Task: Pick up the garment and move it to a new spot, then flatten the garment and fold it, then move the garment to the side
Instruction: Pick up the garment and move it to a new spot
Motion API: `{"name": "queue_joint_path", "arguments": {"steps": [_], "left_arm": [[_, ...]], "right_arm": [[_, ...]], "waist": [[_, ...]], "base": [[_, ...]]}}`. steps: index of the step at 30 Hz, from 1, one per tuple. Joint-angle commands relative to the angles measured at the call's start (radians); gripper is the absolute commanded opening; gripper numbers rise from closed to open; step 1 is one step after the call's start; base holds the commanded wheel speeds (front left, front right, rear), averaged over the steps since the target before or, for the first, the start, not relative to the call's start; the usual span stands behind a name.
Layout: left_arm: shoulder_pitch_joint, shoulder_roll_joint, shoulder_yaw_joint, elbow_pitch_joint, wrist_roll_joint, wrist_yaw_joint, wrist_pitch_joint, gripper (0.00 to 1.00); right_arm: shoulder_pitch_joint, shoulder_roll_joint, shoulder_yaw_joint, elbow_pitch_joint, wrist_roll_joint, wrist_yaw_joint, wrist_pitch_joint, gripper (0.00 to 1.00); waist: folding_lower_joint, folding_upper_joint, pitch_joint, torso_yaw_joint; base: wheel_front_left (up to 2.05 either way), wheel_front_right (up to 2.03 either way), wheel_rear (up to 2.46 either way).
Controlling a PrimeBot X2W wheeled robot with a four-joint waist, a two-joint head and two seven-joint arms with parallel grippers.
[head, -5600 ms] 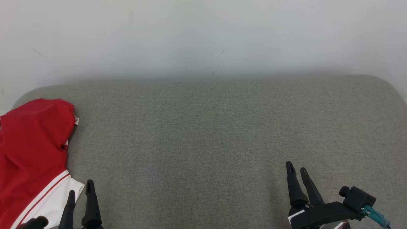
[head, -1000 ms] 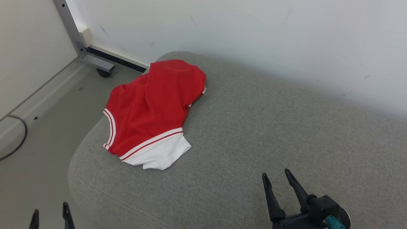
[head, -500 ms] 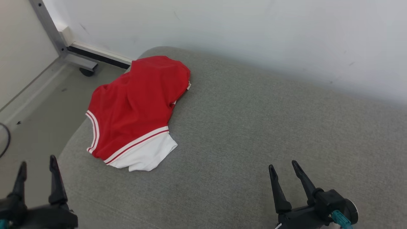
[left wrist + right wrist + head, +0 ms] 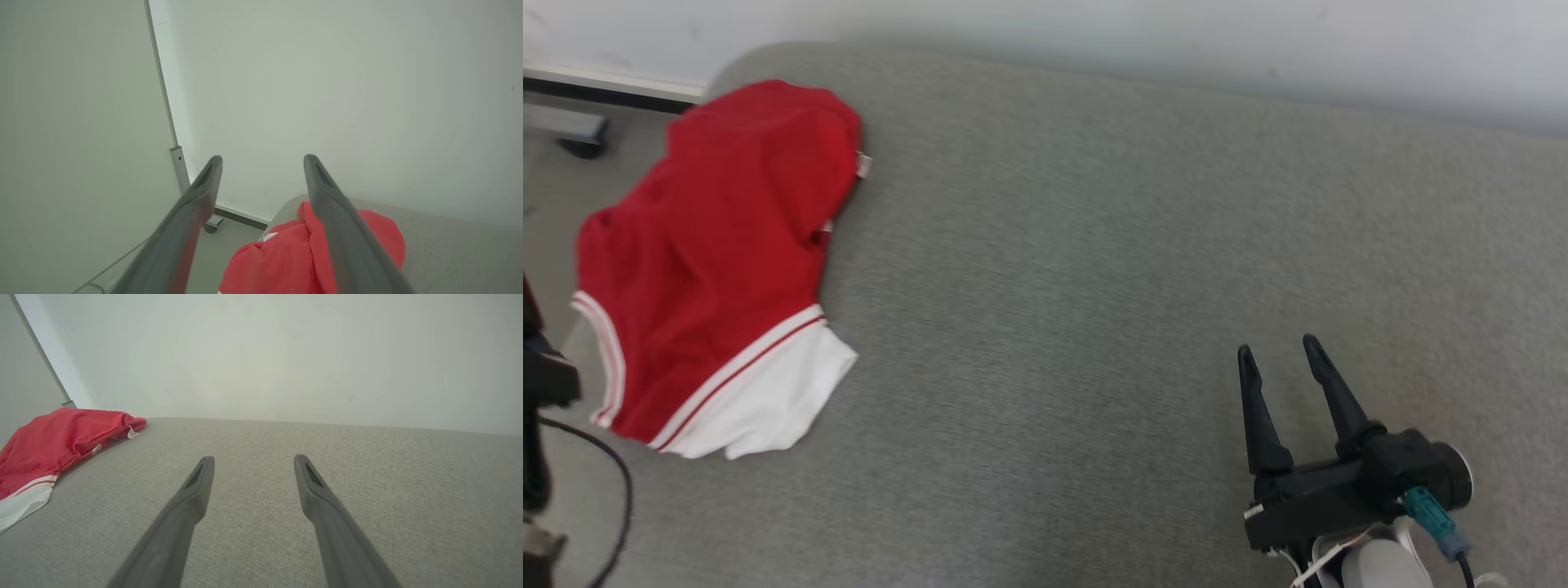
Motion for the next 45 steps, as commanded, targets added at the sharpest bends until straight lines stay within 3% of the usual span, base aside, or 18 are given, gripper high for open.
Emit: {"name": "queue_joint_path", "arguments": {"steps": [1, 13, 18, 25, 26, 27, 28, 38, 45], "left_arm": [[-0.031, 0.019, -0.005, 0.018, -0.013, 0.001, 0.007, 1.00], [-0.190, 0.173, -0.071, 0.255, -0.092, 0.002, 0.095, 1.00], [-0.208, 0.199, -0.116, 0.378, -0.139, 0.002, 0.155, 1.00], [-0.201, 0.192, -0.156, 0.490, -0.208, 0.002, 0.258, 1.00], [-0.201, 0.192, -0.161, 0.505, -0.214, 0.002, 0.270, 0.46], [-0.201, 0.193, -0.169, 0.517, -0.213, 0.002, 0.271, 0.15], [-0.204, 0.196, -0.175, 0.522, -0.213, 0.002, 0.266, 0.00], [-0.290, 0.232, -0.199, 0.509, -0.194, 0.002, 0.096, 0.00], [-0.370, 0.264, -0.240, 0.416, -0.146, 0.002, 0.020, 0.00]], "right_arm": [[-0.020, 0.002, 0.001, -0.012, -0.008, -0.002, -0.001, 1.00], [-0.049, 0.003, -0.015, -0.065, 0.016, -0.002, -0.001, 1.00], [-0.051, 0.003, -0.015, -0.070, 0.015, -0.002, -0.001, 1.00], [-0.045, 0.003, -0.023, -0.069, 0.003, -0.002, -0.001, 1.00], [-0.046, 0.003, -0.022, -0.069, 0.000, -0.002, -0.001, 1.00], [-0.047, 0.003, -0.022, -0.069, -0.001, -0.002, -0.001, 1.00], [-0.047, 0.003, -0.022, -0.069, -0.002, -0.002, -0.001, 1.00], [-0.026, 0.003, -0.017, -0.050, 0.017, -0.002, -0.001, 1.00], [-0.010, 0.003, -0.001, -0.028, 0.058, -0.002, -0.001, 1.00]], "waist": [[-0.0002, -0.0002, 0.116, -0.119], [-0.0002, -0.0002, 0.200, -0.234], [-0.0002, -0.0002, 0.205, -0.247], [-0.0002, -0.0002, 0.190, -0.246], [-0.0002, -0.0002, 0.188, -0.247], [-0.0002, -0.0002, 0.187, -0.246], [-0.0002, -0.0002, 0.185, -0.246], [-0.0002, -0.0002, 0.123, -0.219], [-0.0002, -0.0002, 0.053, -0.214]], "base": [[0.00, 0.00, 0.00], [0.00, 0.00, 0.00], [0.00, 0.00, 0.00], [0.00, 0.00, 0.00], [0.00, 0.00, 0.00], [0.00, 0.00, 0.00], [0.00, 0.00, 0.00], [0.00, 0.00, 0.00], [0.00, 0.00, 0.00]]}}
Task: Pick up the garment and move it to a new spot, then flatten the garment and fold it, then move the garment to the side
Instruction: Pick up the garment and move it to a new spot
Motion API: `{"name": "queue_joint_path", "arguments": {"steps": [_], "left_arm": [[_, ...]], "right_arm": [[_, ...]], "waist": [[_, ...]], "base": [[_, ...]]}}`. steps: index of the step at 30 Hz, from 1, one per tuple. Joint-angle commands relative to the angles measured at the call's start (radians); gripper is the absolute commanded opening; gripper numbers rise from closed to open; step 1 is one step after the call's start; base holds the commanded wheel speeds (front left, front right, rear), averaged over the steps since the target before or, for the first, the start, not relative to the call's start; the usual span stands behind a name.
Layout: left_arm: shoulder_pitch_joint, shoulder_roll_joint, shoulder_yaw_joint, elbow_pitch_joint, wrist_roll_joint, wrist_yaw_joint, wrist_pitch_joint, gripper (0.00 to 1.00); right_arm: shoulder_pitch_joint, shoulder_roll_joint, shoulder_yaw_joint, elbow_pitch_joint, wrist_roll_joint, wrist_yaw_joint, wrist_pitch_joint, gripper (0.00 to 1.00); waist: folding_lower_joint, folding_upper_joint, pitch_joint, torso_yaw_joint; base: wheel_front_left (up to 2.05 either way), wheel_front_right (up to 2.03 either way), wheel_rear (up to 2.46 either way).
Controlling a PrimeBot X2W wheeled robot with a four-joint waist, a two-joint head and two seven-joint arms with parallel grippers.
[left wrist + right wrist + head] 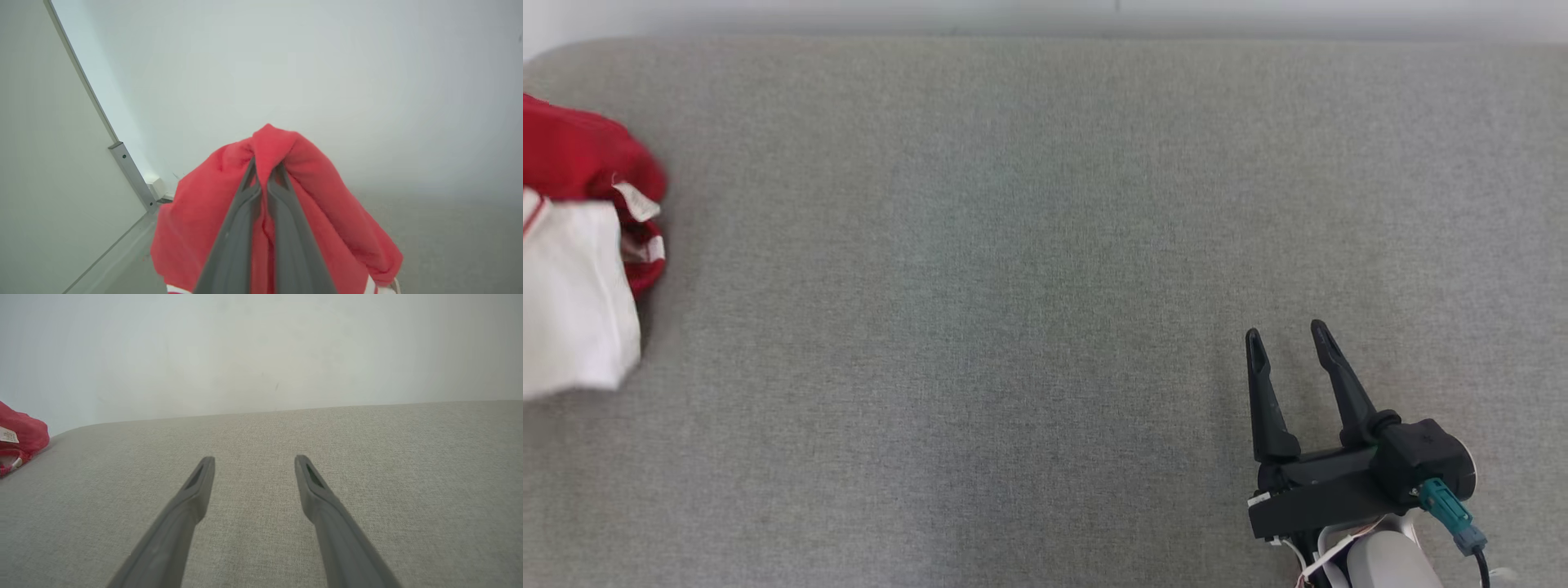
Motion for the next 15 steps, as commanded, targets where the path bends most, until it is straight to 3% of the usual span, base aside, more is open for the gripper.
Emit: {"name": "queue_joint_path", "arguments": {"steps": [1, 8, 15], "left_arm": [[-0.030, 0.015, -0.010, -0.034, 0.015, 0.003, -0.012, 0.00], [-0.117, 0.012, -0.083, -0.245, 0.027, 0.003, 0.051, 0.00], [-0.158, -0.072, -0.155, -0.444, 0.023, 0.022, 0.142, 0.00]], "right_arm": [[0.012, 0.003, 0.007, 0.004, 0.018, -0.002, -0.001, 1.00], [0.031, 0.003, 0.018, 0.016, 0.079, -0.002, -0.001, 1.00], [0.048, 0.003, 0.024, 0.021, 0.105, -0.002, -0.001, 1.00]], "waist": [[0.0000, 0.0000, -0.042, 0.000], [0.0000, 0.0000, -0.085, -0.059], [0.0000, 0.0000, -0.095, -0.144]], "base": [[0.00, 0.00, 0.00], [0.00, 0.00, 0.00], [0.00, 0.00, 0.00]]}}
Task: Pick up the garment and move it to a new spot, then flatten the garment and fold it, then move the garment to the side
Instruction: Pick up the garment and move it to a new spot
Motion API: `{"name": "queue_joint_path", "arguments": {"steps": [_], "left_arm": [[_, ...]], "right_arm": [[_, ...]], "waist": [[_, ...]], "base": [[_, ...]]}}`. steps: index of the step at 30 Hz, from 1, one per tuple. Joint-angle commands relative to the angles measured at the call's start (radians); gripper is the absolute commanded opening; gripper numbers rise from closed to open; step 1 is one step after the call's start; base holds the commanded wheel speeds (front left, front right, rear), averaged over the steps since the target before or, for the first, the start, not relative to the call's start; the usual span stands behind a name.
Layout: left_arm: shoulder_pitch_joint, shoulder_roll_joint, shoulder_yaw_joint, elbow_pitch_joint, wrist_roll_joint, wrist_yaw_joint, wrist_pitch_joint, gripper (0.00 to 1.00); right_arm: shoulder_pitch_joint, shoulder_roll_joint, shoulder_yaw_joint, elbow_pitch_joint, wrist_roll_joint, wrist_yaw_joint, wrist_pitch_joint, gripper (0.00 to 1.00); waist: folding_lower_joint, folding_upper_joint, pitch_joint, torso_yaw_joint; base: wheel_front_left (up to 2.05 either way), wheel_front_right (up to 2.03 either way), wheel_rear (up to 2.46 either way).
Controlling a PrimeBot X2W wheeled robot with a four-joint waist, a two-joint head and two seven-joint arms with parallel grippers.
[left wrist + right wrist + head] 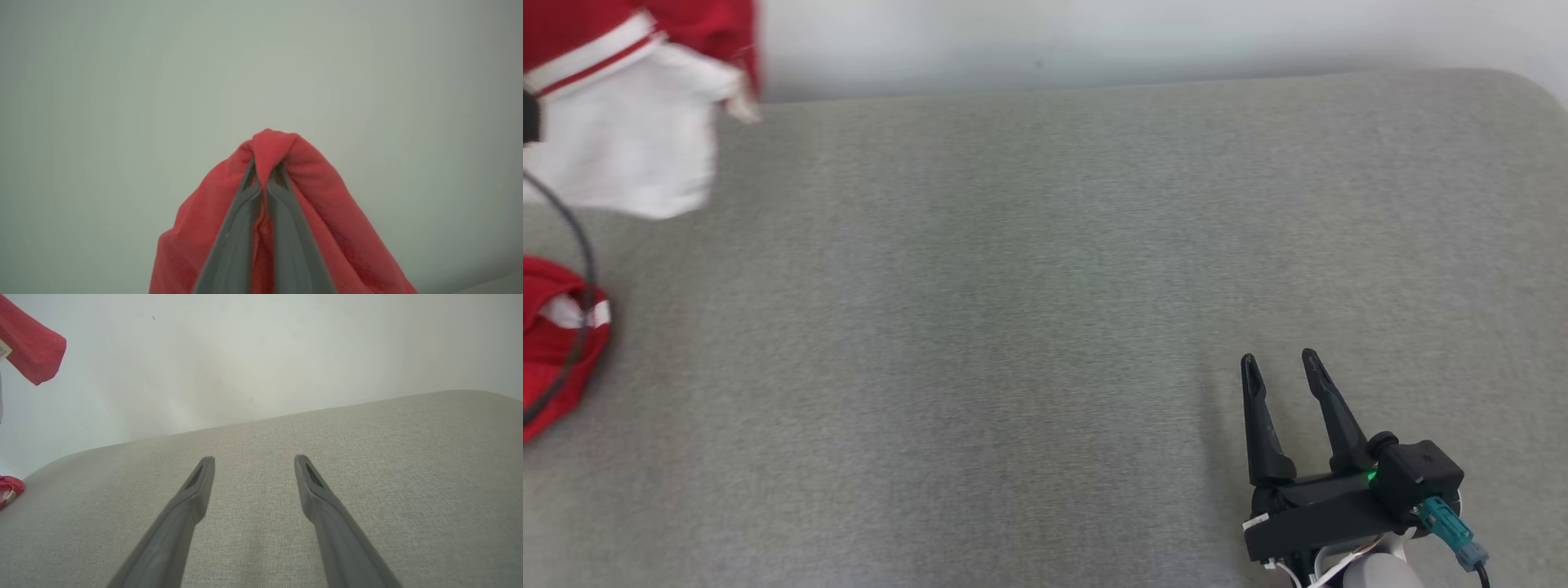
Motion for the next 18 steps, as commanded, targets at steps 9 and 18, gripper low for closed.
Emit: {"name": "queue_joint_path", "arguments": {"steps": [9, 18], "left_arm": [[0.021, -0.156, -0.111, -0.145, -0.013, 0.031, 0.063, 0.00], [0.170, -0.268, -0.205, -0.166, -0.025, 0.057, 0.054, 0.00]], "right_arm": [[0.017, 0.003, 0.019, 0.005, 0.026, -0.002, -0.001, 1.00], [0.023, 0.004, 0.022, 0.007, 0.042, -0.002, -0.001, 1.00]], "waist": [[0.0001, 0.0000, -0.016, -0.166], [0.0001, 0.0000, 0.001, -0.268]], "base": [[0.00, 0.00, 0.00], [0.00, 0.00, 0.00]]}}
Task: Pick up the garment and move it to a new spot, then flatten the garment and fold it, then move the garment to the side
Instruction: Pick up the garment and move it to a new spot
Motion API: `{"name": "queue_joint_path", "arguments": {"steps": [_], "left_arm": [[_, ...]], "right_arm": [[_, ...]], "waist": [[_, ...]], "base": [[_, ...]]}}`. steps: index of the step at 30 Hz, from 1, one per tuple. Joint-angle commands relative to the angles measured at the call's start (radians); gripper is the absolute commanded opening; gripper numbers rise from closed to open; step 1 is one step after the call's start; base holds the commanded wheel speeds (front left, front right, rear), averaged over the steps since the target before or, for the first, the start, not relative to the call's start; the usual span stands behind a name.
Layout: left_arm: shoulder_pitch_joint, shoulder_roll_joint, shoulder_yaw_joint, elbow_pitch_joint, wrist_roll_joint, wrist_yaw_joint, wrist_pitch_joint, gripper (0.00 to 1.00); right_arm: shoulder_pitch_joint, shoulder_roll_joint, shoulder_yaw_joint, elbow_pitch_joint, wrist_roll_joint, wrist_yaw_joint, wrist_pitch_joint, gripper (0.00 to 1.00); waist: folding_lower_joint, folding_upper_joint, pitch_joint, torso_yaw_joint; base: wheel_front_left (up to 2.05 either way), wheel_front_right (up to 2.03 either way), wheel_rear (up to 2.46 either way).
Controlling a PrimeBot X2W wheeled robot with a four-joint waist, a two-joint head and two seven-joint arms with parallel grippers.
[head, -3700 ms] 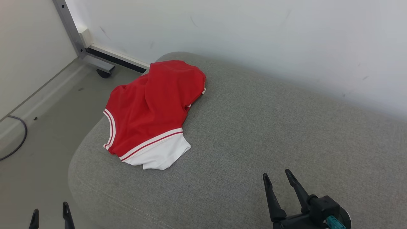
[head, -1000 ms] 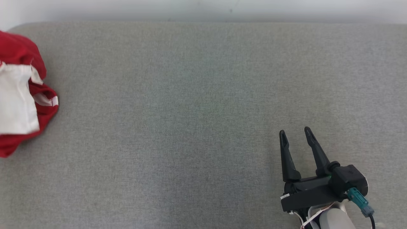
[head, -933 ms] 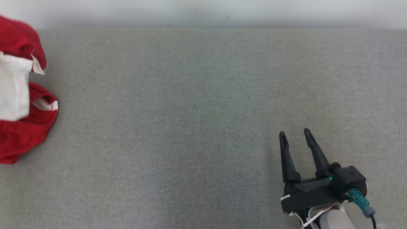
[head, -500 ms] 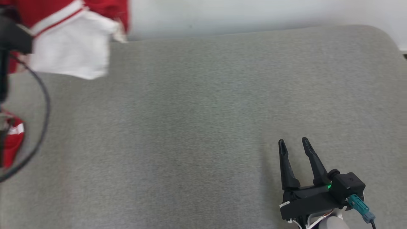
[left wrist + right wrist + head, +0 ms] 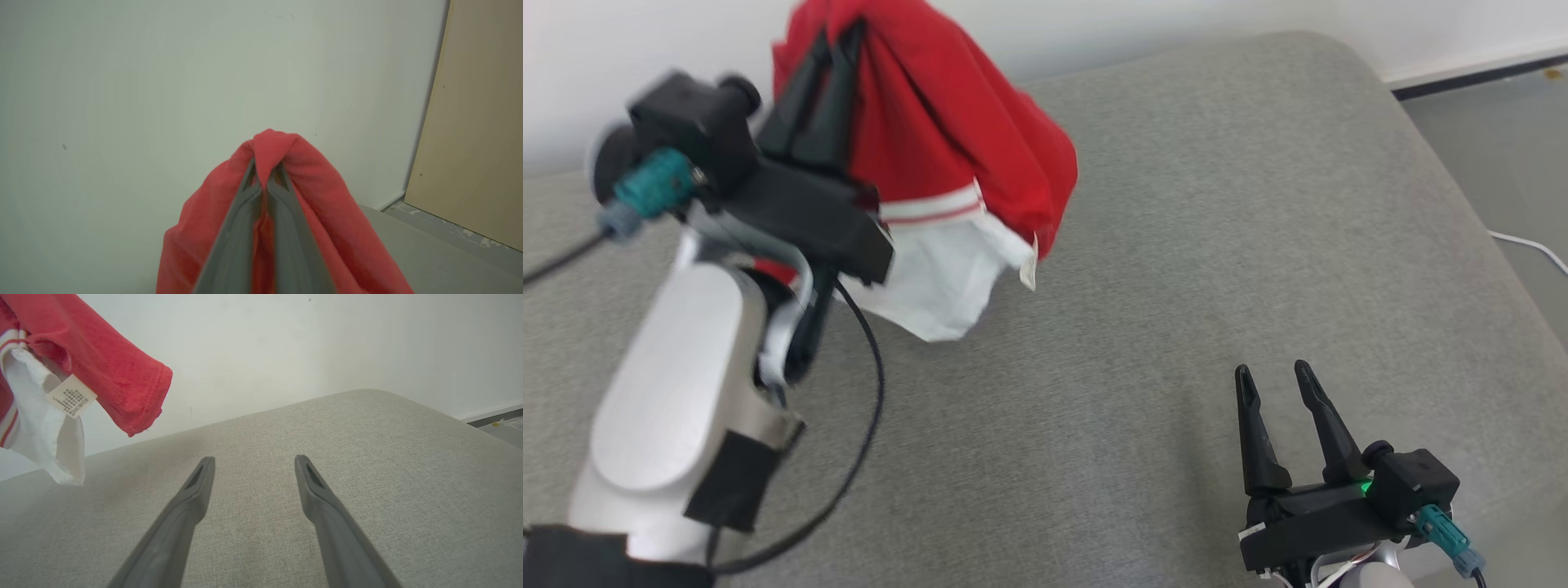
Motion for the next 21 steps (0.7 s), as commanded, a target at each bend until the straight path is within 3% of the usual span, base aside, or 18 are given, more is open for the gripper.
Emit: {"name": "queue_joint_path", "arguments": {"steps": [1, 8, 14, 15, 16, 21], "left_arm": [[0.027, -0.006, 0.001, 0.000, -0.005, 0.008, -0.013, 0.00], [0.176, -0.037, -0.041, 0.099, -0.010, 0.024, -0.056, 0.00], [0.264, -0.068, -0.086, 0.230, -0.015, 0.008, -0.082, 0.00], [0.265, -0.073, -0.093, 0.243, -0.011, 0.007, -0.091, 0.36], [0.264, -0.080, -0.101, 0.254, -0.005, 0.002, -0.103, 1.00], [0.236, -0.113, -0.114, 0.238, 0.003, -0.009, -0.184, 1.00]], "right_arm": [[0.007, 0.004, 0.001, 0.001, 0.011, -0.002, -0.001, 1.00], [-0.009, 0.004, 0.006, 0.010, 0.013, -0.002, -0.001, 1.00], [-0.018, 0.004, 0.012, 0.025, 0.011, -0.002, -0.001, 1.00], [-0.021, 0.004, 0.014, 0.027, 0.011, -0.002, -0.001, 1.00], [-0.022, 0.004, 0.016, 0.028, 0.010, -0.002, -0.001, 1.00], [-0.009, 0.004, 0.007, 0.023, 0.003, -0.002, -0.001, 1.00]], "waist": [[0.0001, 0.0000, 0.014, -0.041], [0.0001, 0.0000, 0.038, -0.059], [0.0001, 0.0000, 0.042, -0.043], [0.0001, 0.0000, 0.040, -0.038], [0.0001, 0.0000, 0.037, -0.031], [0.0001, 0.0000, 0.004, 0.022]], "base": [[0.00, 0.00, 0.00], [0.00, 0.00, 0.00], [0.00, 0.00, 0.00], [0.00, 0.00, 0.00], [0.00, 0.00, 0.00], [0.00, 0.00, 0.00]]}}
